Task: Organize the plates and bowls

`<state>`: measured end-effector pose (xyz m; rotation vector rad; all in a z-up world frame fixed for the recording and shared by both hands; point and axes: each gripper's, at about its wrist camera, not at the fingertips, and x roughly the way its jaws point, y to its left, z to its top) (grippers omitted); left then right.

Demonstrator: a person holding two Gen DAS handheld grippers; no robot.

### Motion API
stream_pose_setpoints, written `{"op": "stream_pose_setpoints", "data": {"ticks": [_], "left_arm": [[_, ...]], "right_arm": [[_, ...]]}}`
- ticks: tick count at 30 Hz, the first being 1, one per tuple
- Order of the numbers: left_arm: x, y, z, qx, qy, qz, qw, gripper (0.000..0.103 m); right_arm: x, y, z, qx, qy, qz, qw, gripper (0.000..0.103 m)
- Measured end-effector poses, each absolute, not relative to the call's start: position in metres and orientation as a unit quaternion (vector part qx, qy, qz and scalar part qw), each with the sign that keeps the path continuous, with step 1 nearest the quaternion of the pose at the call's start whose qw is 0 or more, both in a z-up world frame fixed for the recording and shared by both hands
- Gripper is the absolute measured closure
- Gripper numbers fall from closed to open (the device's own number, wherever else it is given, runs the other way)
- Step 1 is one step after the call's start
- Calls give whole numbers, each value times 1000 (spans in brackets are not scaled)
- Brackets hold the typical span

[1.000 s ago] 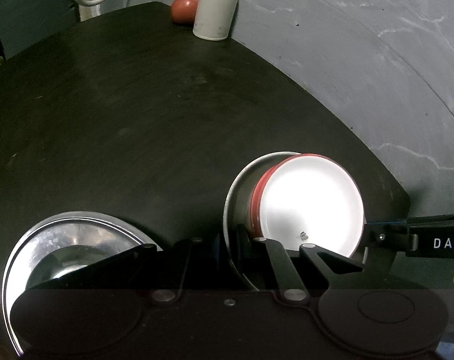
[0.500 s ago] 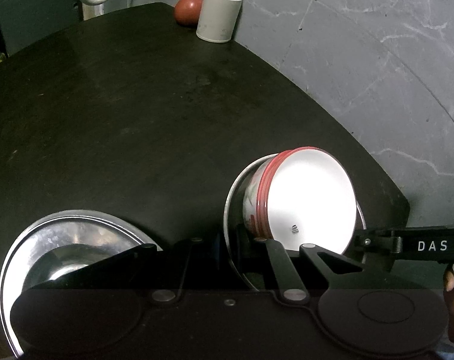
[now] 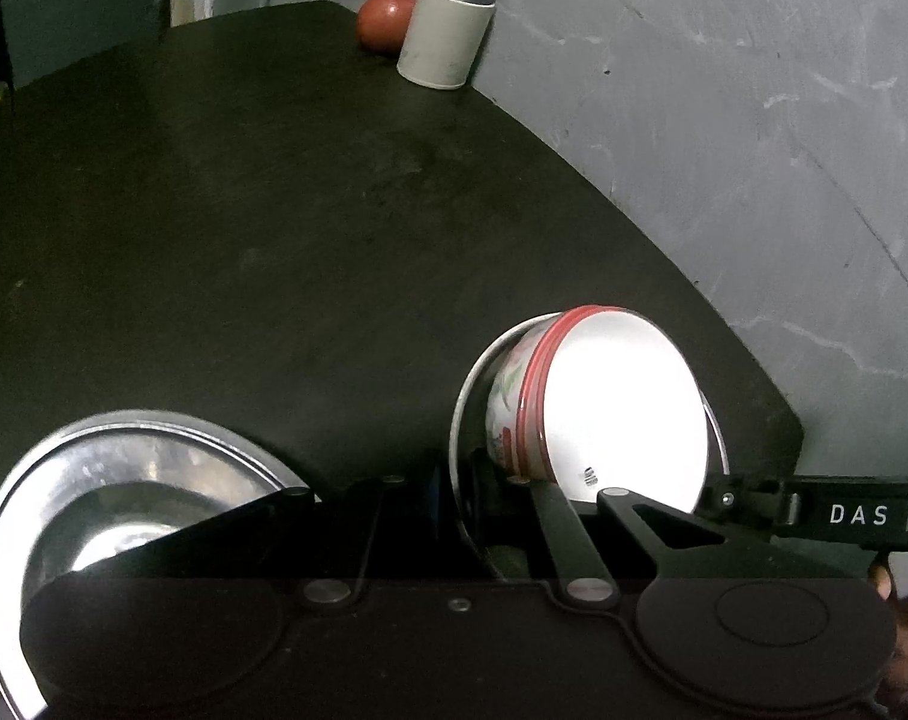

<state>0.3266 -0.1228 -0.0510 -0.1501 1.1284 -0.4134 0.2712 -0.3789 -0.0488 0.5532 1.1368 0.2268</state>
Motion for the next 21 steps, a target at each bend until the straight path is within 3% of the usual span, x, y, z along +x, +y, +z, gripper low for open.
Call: {"op": "stream_pose_setpoints", "data": {"ticks": [21], "left_arm": [[324, -88, -3, -87, 486, -172, 852, 97]], "right_arm": [[269, -354, -11, 234, 487, 131, 831, 83]]}}
